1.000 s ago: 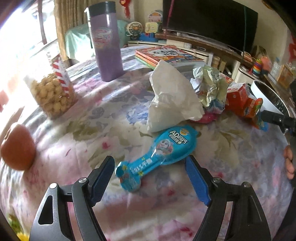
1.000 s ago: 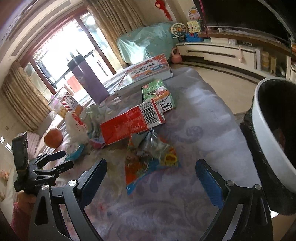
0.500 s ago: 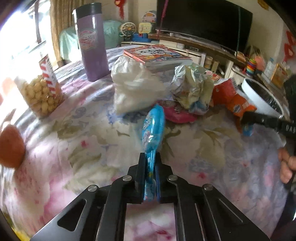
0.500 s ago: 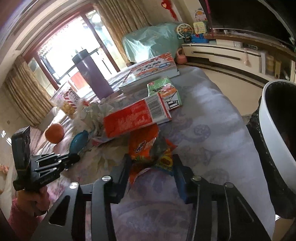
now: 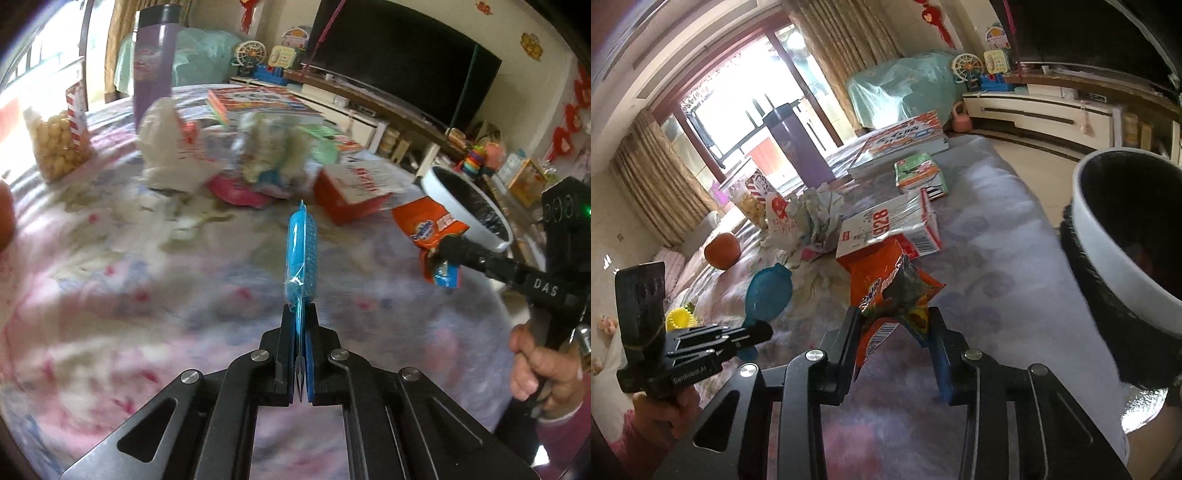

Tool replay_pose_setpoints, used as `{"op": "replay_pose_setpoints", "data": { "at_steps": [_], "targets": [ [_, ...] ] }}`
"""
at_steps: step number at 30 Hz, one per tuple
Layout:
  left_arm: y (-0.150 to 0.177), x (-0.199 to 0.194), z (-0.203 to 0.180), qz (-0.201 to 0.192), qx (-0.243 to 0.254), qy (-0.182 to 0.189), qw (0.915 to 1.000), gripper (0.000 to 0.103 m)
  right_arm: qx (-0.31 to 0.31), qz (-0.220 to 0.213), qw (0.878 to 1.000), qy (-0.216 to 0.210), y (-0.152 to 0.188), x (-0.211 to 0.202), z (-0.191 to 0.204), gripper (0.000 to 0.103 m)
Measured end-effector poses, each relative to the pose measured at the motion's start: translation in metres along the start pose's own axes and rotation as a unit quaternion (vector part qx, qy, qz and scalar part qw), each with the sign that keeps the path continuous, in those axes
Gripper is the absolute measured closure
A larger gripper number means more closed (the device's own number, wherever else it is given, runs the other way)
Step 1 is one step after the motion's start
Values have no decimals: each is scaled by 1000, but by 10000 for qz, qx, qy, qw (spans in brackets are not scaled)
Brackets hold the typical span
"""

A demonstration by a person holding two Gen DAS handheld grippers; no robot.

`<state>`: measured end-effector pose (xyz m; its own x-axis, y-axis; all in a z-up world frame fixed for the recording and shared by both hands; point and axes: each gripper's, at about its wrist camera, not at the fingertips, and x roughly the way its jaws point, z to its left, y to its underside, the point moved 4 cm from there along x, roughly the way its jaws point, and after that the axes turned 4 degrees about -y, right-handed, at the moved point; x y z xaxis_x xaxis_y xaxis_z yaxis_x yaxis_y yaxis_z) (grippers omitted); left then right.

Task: Collect trash
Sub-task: 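Grasp the blue plastic toy with the left tool while the right tool grasps the orange Ovaltine bag, then carry the blue toy and orange bag over the bin with both tools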

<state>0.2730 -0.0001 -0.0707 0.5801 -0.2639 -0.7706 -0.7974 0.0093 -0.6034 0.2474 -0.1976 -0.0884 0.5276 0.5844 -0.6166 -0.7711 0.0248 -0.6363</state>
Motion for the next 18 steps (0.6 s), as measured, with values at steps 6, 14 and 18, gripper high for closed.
{"op": "replay_pose_setpoints", "data": {
  "at_steps": [6, 14, 18],
  "targets": [
    [-1, 6, -28, -12, -73, 310, 9995, 101, 55, -200, 9997, 132, 1, -24, -11, 67],
    [-12, 20, -56, 2, -5, 606, 9982, 101, 160, -371, 9986, 336, 4, -53, -33, 67],
    [-18, 27, -68, 10, 84, 678, 9977, 101, 213, -450, 9978, 437, 3, -65, -46, 67]
  ]
}}
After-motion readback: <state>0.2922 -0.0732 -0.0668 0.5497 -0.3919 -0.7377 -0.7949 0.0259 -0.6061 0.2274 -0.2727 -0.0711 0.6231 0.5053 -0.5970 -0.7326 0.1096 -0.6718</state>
